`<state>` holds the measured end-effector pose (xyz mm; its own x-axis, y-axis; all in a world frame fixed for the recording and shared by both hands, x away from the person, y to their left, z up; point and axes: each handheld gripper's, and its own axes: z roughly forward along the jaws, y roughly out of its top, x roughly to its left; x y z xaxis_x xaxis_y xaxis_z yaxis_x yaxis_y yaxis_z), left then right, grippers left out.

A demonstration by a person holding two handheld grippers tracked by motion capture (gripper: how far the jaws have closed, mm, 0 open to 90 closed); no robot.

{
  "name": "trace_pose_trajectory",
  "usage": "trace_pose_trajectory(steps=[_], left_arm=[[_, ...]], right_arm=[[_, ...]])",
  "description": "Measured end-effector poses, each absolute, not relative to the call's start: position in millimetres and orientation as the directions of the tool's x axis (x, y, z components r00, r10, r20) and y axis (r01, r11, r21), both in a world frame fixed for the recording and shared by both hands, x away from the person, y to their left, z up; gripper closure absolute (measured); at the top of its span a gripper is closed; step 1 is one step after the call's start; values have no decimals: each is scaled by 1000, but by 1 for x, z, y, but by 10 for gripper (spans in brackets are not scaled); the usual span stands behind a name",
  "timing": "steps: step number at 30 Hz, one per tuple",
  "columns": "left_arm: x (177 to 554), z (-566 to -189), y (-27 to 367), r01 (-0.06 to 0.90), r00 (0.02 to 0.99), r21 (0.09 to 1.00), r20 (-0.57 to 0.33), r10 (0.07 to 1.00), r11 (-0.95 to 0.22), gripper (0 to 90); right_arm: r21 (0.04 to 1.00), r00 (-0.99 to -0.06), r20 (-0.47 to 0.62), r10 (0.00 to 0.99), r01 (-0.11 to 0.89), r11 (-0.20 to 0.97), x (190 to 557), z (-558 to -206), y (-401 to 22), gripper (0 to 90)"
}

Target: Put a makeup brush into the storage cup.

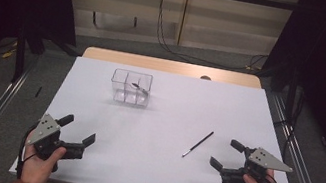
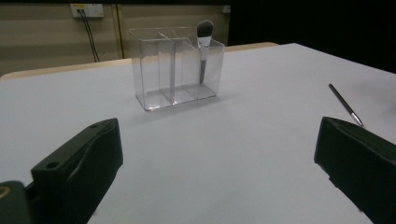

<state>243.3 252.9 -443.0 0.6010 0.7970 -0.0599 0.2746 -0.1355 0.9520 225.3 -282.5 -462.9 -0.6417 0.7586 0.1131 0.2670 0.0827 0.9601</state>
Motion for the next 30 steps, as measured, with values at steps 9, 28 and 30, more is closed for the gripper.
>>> trace_pose_trajectory(steps=[9, 28, 30], left_arm=[[245, -445, 252, 300, 612, 946, -93, 785, -122, 12], [242, -443, 251, 295, 617, 948, -93, 781, -120, 17], [242, -443, 251, 293, 613, 949, -95, 784, -115, 17]], right_arm=[[963, -639, 104, 763, 255, 83, 227, -459, -282, 0], [957, -640, 101, 762, 271, 101, 259, -443, -273, 5], [959, -641, 93, 762, 264, 105, 263, -442, -270, 6]])
